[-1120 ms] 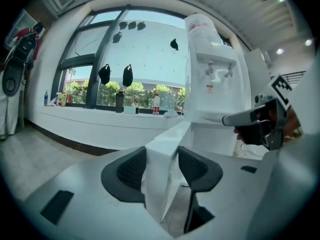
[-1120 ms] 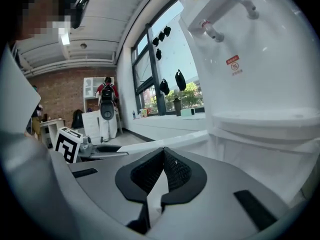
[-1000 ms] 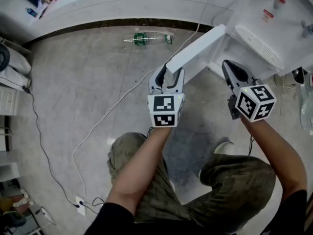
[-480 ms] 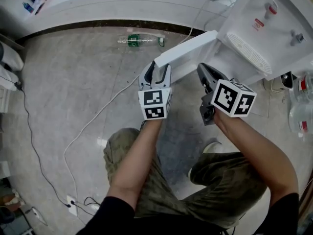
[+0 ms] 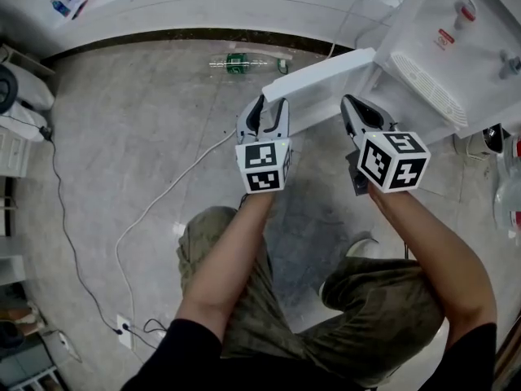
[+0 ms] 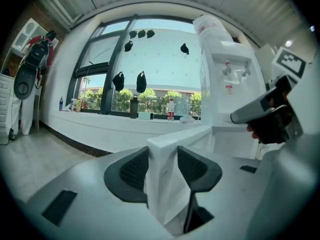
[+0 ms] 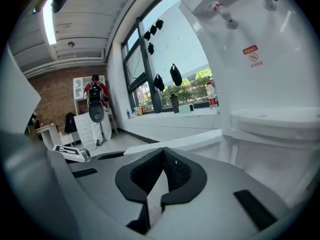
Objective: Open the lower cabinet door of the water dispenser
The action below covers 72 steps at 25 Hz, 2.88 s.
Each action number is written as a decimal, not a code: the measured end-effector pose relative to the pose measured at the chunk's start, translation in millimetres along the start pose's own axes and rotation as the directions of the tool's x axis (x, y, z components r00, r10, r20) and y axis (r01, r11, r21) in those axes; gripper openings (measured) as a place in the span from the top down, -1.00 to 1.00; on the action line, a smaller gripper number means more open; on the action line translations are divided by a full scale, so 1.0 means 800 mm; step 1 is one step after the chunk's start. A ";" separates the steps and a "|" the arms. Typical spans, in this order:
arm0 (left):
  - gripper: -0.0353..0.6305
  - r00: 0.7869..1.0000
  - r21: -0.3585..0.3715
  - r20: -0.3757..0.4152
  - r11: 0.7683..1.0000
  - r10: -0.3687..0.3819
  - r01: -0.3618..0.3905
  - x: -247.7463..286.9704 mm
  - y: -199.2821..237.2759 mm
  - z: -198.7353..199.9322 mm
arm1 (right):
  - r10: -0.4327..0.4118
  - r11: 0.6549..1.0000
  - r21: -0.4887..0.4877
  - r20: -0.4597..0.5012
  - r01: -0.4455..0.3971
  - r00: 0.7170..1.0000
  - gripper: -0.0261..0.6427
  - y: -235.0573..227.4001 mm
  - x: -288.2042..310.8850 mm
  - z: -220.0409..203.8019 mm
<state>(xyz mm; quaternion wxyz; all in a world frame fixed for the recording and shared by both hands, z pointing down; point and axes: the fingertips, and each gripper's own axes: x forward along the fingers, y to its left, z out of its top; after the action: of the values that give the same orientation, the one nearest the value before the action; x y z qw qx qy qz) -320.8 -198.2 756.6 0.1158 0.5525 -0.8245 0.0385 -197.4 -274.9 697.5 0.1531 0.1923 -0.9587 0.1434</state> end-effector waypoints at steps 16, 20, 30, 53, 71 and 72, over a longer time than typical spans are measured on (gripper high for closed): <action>0.39 0.997 0.056 -0.055 0.997 -0.057 0.060 0.039 0.027 0.010 | 0.192 0.945 -0.270 -0.001 -0.185 0.981 0.93 0.072 0.009 -0.003; 0.39 0.992 0.068 -0.094 0.993 -0.090 0.097 0.046 0.031 0.010 | 0.219 0.907 -0.367 -0.009 -0.207 0.976 0.93 0.072 0.016 -0.003; 0.38 0.985 0.158 -0.141 0.980 -0.102 0.124 0.067 0.044 0.013 | 0.146 0.954 -0.263 -0.015 -0.145 0.989 0.93 0.037 0.040 -0.006; 0.40 0.984 0.094 -0.173 0.994 -0.037 0.054 0.111 0.067 0.023 | 0.082 0.973 -0.222 0.075 -0.063 0.994 0.93 -0.007 0.019 0.040; 0.84 0.981 0.018 -0.049 0.982 -0.188 0.189 0.014 0.013 0.053 | 0.105 0.965 -0.251 0.094 -0.078 0.990 0.93 -0.003 0.035 0.052; 0.87 0.976 0.042 -0.066 0.977 -0.205 0.208 0.006 0.005 0.053 | 0.103 0.964 -0.254 0.077 -0.081 0.992 0.93 0.000 0.035 0.044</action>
<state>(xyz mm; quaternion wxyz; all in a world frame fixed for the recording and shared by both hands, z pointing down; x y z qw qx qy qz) -332.7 -209.4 716.9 0.1309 0.6365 -0.7575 0.0633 -230.3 -295.6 675.5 0.1259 0.1330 -0.9829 0.0197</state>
